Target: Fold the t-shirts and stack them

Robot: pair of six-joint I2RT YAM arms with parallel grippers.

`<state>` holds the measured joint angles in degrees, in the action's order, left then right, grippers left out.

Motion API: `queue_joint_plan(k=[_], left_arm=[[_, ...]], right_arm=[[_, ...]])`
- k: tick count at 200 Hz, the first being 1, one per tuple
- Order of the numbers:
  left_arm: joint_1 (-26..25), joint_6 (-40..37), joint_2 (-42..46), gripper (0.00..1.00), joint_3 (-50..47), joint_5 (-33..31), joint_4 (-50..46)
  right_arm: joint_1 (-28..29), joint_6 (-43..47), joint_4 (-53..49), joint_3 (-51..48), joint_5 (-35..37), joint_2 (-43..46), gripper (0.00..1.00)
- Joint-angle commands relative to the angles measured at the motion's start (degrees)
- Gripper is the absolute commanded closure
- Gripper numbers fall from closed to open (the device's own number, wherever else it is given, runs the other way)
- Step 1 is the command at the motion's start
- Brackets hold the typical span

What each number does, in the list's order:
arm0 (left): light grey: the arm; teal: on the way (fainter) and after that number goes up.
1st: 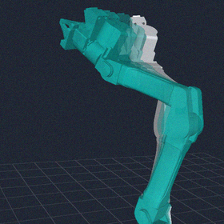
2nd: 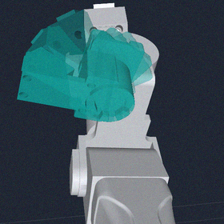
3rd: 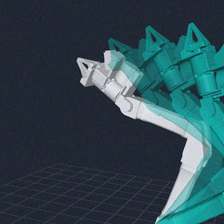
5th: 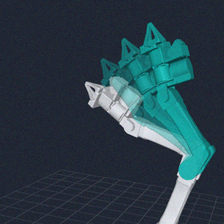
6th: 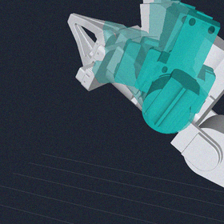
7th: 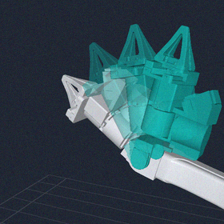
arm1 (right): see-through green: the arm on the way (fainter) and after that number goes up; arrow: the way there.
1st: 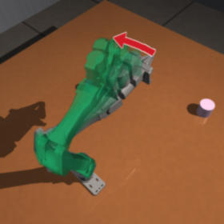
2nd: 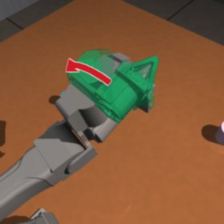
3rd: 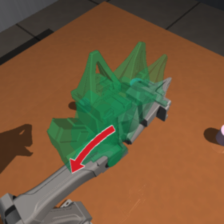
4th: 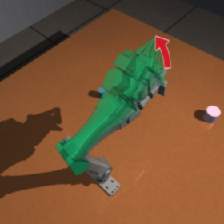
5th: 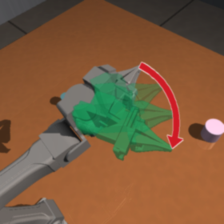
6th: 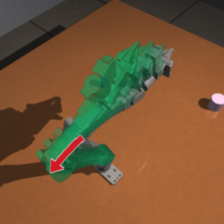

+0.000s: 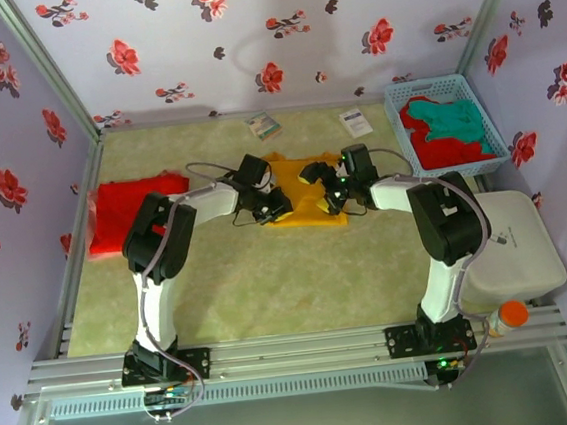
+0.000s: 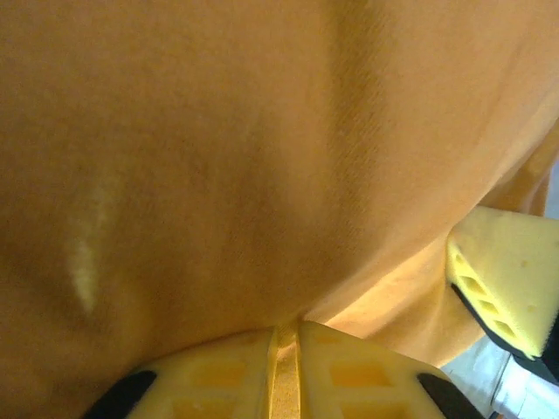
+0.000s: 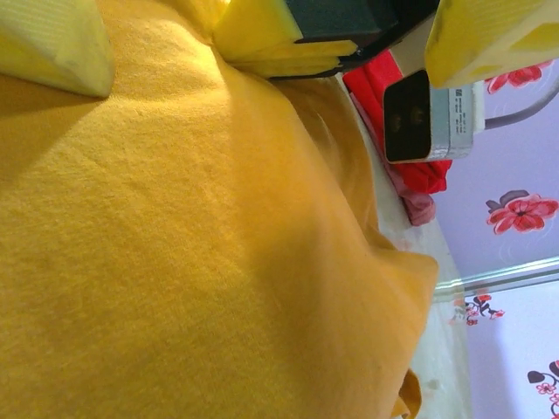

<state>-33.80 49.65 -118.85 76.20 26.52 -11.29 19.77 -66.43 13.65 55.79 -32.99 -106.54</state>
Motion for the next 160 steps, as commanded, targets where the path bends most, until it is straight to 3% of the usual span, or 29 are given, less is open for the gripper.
queue_joint_plan(k=[1,69,108,143,160], left_arm=[[1.5,1.0,-0.9,0.86,-4.5,-4.7,-0.7],[3.9,3.2,5.2,0.86,-14.9,-4.7,4.4],[10.3,-0.9,8.2,0.86,-17.2,-3.7,1.1],[13.7,-9.6,10.8,0.85,-11.0,-3.3,-8.3],[14.6,-13.2,11.8,0.79,-7.2,-3.5,-11.6]], right_arm=[[-0.2,2.3,-0.5,-1.9,1.7,-1.3,0.08],[-1.0,10.5,-10.6,-0.6,3.5,1.6,0.08],[-1.9,13.4,-11.3,-0.4,1.5,2.0,0.08],[-1.9,15.3,-12.6,1.2,0.6,2.1,0.08],[-1.9,16.4,-13.6,2.3,0.1,2.3,0.08]])
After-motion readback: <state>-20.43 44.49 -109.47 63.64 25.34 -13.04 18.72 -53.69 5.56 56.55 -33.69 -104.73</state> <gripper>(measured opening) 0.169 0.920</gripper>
